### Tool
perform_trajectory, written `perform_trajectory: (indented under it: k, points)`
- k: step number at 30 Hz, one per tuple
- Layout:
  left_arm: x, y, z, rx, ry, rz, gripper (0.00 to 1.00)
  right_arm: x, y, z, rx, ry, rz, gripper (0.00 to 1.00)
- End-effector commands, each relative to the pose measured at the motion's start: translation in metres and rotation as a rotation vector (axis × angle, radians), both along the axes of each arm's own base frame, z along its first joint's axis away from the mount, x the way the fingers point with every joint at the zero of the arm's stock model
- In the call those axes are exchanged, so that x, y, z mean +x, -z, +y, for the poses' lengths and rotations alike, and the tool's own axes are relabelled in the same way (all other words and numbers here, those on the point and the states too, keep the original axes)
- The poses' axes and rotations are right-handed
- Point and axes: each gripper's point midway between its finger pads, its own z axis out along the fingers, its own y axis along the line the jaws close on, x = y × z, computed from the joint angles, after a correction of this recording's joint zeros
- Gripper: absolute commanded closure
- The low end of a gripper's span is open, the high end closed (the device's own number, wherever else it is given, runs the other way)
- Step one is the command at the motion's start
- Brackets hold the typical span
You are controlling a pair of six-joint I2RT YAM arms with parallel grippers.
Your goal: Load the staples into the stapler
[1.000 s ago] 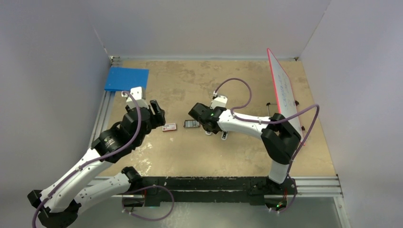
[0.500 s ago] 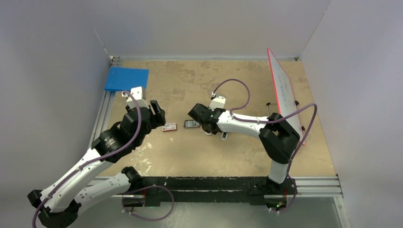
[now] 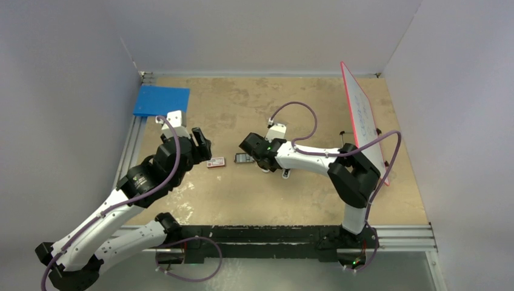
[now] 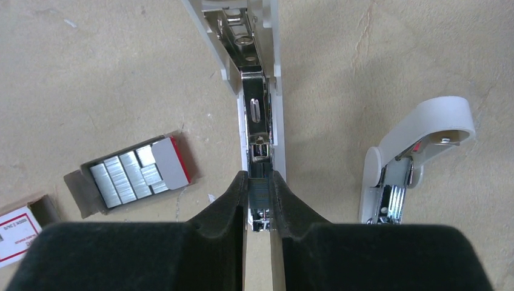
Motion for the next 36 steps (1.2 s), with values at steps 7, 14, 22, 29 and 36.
perform_trajectory:
  k: [7, 14, 22, 29, 36]
  points:
    - [0.005, -0.007, -0.002, -0.013, 0.006, -0.031, 0.38, 0.001, -0.004, -0.005, -0.022, 0.004, -0.014, 0.84]
    - [0.006, -0.006, -0.003, -0.012, 0.007, -0.029, 0.38, 0.003, -0.021, -0.003, 0.008, 0.001, -0.046, 0.84]
    - [0.007, -0.008, -0.004, -0.023, 0.009, -0.031, 0.38, 0.0, -0.011, -0.007, -0.017, -0.004, -0.03, 0.85]
    - [0.006, -0.006, -0.005, -0.02, 0.013, -0.025, 0.39, -0.001, -0.008, -0.006, -0.019, -0.03, -0.023, 0.85]
    - [0.007, -0.005, -0.005, -0.018, 0.013, -0.023, 0.38, 0.004, -0.015, -0.002, -0.008, -0.039, -0.05, 0.85]
